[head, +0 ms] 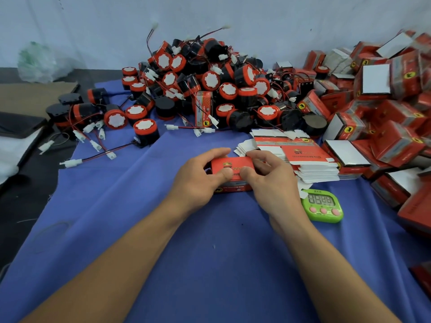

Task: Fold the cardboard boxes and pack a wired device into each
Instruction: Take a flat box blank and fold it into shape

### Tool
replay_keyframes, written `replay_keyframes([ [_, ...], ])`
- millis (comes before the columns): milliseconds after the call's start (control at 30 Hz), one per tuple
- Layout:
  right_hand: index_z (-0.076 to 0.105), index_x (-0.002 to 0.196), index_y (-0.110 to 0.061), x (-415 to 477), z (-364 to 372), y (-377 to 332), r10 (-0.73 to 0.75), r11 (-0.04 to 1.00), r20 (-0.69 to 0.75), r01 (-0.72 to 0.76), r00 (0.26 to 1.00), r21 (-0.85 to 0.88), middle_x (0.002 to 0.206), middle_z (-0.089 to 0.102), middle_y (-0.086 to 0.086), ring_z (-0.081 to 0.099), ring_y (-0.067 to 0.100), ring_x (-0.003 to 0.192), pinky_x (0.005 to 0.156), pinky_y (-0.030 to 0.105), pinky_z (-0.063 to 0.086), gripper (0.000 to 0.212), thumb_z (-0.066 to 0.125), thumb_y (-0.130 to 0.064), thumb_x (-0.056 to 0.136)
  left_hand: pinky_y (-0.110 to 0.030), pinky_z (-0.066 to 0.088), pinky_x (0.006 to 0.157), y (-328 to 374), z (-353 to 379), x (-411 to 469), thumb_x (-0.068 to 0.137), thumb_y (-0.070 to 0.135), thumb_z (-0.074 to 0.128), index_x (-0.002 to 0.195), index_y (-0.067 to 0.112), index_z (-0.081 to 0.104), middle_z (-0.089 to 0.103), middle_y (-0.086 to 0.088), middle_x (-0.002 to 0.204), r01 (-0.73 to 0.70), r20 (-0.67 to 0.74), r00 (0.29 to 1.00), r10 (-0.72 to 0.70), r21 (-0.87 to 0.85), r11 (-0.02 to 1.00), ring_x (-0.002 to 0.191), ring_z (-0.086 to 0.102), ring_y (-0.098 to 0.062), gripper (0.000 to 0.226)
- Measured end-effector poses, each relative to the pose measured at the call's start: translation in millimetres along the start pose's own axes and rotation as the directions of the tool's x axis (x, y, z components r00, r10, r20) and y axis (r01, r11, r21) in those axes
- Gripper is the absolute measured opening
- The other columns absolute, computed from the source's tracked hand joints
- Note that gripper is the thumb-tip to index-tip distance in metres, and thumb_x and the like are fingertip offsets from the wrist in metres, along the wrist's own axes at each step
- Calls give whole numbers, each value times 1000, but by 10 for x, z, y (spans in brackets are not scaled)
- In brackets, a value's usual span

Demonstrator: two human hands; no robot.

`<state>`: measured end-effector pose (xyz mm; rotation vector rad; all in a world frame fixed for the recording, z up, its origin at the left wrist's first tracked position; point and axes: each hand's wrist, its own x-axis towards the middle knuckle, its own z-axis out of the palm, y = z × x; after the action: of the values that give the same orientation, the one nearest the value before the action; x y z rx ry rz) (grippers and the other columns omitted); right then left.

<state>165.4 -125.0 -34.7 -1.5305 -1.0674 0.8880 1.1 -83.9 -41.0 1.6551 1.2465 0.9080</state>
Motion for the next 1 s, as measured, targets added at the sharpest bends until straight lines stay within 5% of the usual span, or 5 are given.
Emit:
replay_keyframes([
  [433,67,99,-36,-79,-297,-148,-129,795,332,298,934,-528,85,69,-8,62,7,75,62,19,47,43,88,-40,62,-18,57,76,47,18,62,102,9,61,115,29,72,80,8,106,70,-58,993,-99,-373,925,95,73,-2,26],
  [633,57,141,-23,127,-702,-379,-128,824,-43,131,991,551,120,73,-2,73,13,106,78,28,60,62,79,-19,83,-24,60,89,37,27,101,110,24,49,124,25,65,74,-3,116,125,-79,980,-183,-470,874,108,72,-10,22],
  [733,61,140,-34,154,-626,-205,-281,943,-181,236,943,-235,127,68,-10,68,9,112,97,35,56,64,80,-15,82,-24,60,89,25,44,117,109,19,50,133,20,64,75,-5,114,130,-86,978,-191,-469,874,105,73,-10,27],
  [900,27,159,-22,317,-515,-87,-171,547,-131,-16,977,-837,163,33,7,24,29,151,120,44,20,79,60,-54,94,-24,60,88,17,20,138,105,9,52,135,21,62,77,-3,108,138,-84,976,-200,-472,871,102,75,-11,34],
  [1000,55,126,-17,322,-441,-112,-101,289,-47,-16,994,-957,130,64,11,55,31,125,117,44,23,40,51,-45,98,-24,60,87,-1,13,140,105,7,53,134,21,61,78,-2,106,134,-79,978,-192,-462,876,101,75,-12,34],
])
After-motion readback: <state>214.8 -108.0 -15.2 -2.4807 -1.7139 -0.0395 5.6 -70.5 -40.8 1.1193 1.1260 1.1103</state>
